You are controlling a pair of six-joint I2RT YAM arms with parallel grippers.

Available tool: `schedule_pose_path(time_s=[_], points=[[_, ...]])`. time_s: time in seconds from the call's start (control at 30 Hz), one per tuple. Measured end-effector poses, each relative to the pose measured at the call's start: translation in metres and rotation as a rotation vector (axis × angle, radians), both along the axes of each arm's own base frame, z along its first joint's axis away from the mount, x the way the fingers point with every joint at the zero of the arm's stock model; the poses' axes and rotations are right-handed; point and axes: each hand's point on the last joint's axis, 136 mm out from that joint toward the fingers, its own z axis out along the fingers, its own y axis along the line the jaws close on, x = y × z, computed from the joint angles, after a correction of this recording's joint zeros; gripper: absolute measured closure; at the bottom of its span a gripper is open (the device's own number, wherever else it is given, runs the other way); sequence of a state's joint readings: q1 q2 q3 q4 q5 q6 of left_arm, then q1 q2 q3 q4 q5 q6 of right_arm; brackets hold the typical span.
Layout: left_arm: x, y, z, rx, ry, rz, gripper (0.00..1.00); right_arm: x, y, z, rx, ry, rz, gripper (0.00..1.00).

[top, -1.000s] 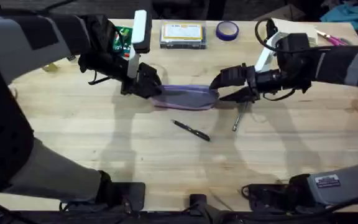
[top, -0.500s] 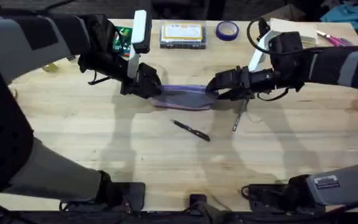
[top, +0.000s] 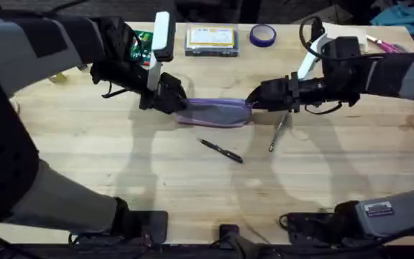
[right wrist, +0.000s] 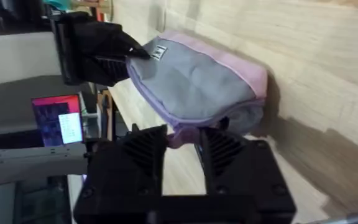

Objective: Unzip the bag, pick up the pens from the table one at a time and place them inside, then zip the bag closed.

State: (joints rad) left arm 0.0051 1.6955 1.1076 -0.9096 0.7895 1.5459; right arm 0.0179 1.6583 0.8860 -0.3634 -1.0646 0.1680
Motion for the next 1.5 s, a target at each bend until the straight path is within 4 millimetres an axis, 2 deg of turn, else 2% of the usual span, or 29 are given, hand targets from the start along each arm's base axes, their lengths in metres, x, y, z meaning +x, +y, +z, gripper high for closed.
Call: schedule_pose_path(time_s=[0.03, 0.07, 0.1, 0.17, 0.6, 0.87, 0.97, 1.27, 1.5], points=[[0.000, 0.000, 0.000, 0.000, 0.000, 0.000, 0.958, 0.000, 0.000, 0.001, 0.004, 0.000, 0.000, 0.727], [0.000, 0.000, 0.000, 0.000, 0.000, 0.000, 0.958, 0.000, 0.000, 0.001, 0.008, 0.001, 0.001, 0.852], [0.000, 0.000, 0.000, 0.000, 0.000, 0.000, 0.958, 0.000, 0.000, 0.002, 0.010, 0.001, 0.001, 0.907], [0.000, 0.000, 0.000, 0.000, 0.001, 0.000, 0.958, -0.001, 0.000, 0.002, 0.013, 0.004, 0.001, 0.959], [0.000, 0.000, 0.000, 0.000, 0.002, 0.000, 0.958, -0.002, 0.001, 0.008, 0.017, -0.007, 0.004, 0.967], [0.000, 0.002, 0.000, 0.000, 0.002, 0.005, 0.958, -0.006, 0.007, 0.034, -0.158, -0.185, -0.002, 0.967], [0.000, 0.002, 0.000, 0.000, 0.003, 0.005, 0.959, -0.008, 0.011, 0.038, -0.215, -0.231, 0.001, 0.967], [-0.001, 0.001, 0.000, 0.000, 0.006, 0.005, 0.958, -0.019, 0.045, 0.032, -0.344, -0.319, 0.068, 0.967], [0.000, 0.002, 0.000, 0.004, 0.006, 0.006, 0.958, -0.017, 0.072, 0.038, -0.373, -0.397, 0.062, 0.968]])
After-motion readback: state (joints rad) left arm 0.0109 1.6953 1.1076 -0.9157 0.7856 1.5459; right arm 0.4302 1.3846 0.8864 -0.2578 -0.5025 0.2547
